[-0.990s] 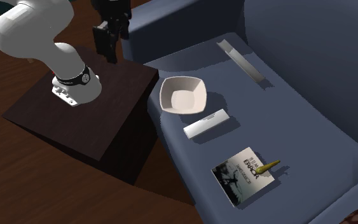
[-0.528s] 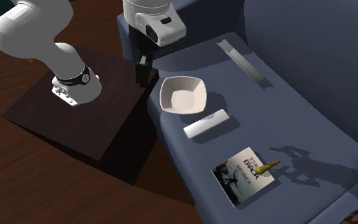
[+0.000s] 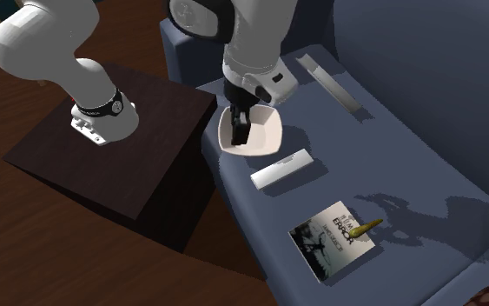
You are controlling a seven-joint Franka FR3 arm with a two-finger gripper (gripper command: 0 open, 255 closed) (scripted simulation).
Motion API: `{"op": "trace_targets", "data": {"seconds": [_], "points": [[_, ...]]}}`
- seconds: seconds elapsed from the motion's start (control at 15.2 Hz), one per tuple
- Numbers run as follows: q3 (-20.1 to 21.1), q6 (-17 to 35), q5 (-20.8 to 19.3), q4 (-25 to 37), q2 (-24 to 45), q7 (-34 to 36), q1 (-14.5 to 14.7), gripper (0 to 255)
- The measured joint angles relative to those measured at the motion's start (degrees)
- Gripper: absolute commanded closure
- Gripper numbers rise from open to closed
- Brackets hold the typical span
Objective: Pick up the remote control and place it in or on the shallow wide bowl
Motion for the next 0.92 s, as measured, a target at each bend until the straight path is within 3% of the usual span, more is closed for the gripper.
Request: {"op": "trace_targets", "data": {"seconds": [0.53, 0.92], "points": [[1.4, 8.2, 2.1, 8.7, 17.5, -5.6, 1.3, 0], [3.2, 10.6, 2.8, 19.7, 31.2, -9.1, 1.8, 0]]}}
